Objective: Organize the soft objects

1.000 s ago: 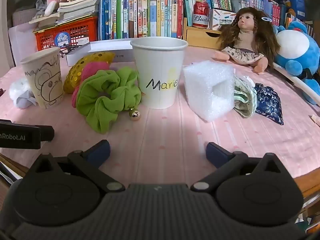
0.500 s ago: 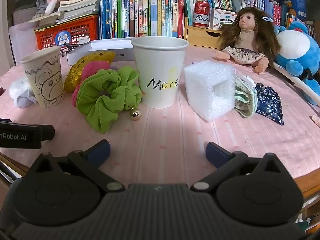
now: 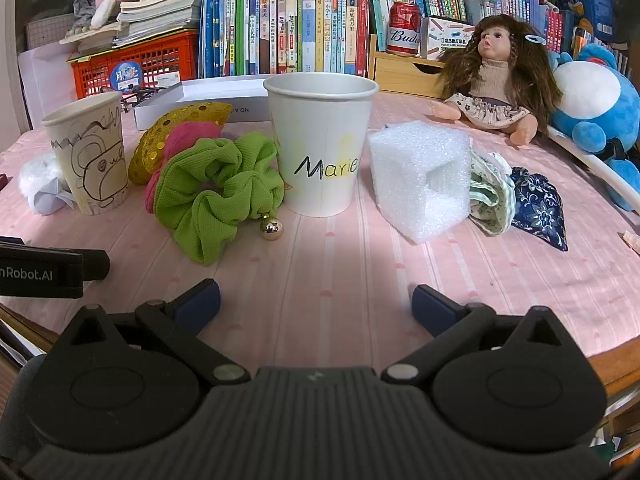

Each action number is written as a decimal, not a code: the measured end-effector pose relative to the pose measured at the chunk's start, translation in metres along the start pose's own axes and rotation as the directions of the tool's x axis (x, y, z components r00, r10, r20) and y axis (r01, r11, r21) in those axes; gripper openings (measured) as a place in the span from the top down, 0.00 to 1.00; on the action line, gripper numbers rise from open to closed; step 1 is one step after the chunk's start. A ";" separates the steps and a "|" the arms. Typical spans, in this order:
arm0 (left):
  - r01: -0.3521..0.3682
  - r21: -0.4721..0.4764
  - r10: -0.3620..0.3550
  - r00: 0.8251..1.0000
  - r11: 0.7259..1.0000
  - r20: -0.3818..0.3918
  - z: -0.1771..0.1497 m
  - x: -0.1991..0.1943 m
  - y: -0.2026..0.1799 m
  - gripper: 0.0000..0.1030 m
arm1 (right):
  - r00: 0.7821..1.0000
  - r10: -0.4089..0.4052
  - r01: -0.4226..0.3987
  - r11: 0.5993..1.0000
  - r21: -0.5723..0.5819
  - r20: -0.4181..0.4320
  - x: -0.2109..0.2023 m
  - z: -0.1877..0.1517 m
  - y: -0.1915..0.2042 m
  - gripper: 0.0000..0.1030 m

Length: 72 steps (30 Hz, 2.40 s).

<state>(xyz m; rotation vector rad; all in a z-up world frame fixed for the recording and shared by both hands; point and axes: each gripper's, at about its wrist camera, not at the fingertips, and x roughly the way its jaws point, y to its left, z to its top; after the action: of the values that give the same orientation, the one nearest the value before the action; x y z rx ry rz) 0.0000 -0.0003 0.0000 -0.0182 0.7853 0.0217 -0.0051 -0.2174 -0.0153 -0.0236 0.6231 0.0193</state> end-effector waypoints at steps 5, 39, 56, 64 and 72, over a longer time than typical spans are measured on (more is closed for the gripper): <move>0.000 0.000 0.000 1.000 1.000 0.001 0.000 0.000 0.000 0.00 | 1.000 0.000 0.000 1.000 0.000 0.000 0.000 0.000 0.000 0.00; -0.001 0.001 0.001 1.000 1.000 0.005 0.000 0.001 0.001 0.00 | 1.000 0.002 -0.002 1.000 -0.004 0.013 -0.002 -0.001 0.001 0.00; -0.001 0.001 0.001 1.000 1.000 0.006 0.000 0.001 0.001 0.00 | 1.000 0.002 -0.002 1.000 -0.001 0.026 -0.003 -0.002 0.000 0.00; 0.004 0.007 -0.004 1.000 1.000 0.024 0.002 -0.008 0.003 0.00 | 0.998 0.019 -0.018 1.000 -0.018 0.052 -0.004 -0.004 -0.003 0.00; 0.016 0.022 -0.017 0.996 1.000 0.085 -0.007 -0.008 0.009 0.00 | 0.996 0.035 -0.032 0.999 -0.028 0.088 -0.004 -0.008 -0.004 0.00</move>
<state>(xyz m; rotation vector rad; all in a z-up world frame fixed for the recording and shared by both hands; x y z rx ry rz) -0.0105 0.0089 0.0004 -0.0033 0.7003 -0.0016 -0.0133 -0.2213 -0.0192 -0.0373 0.5345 0.0606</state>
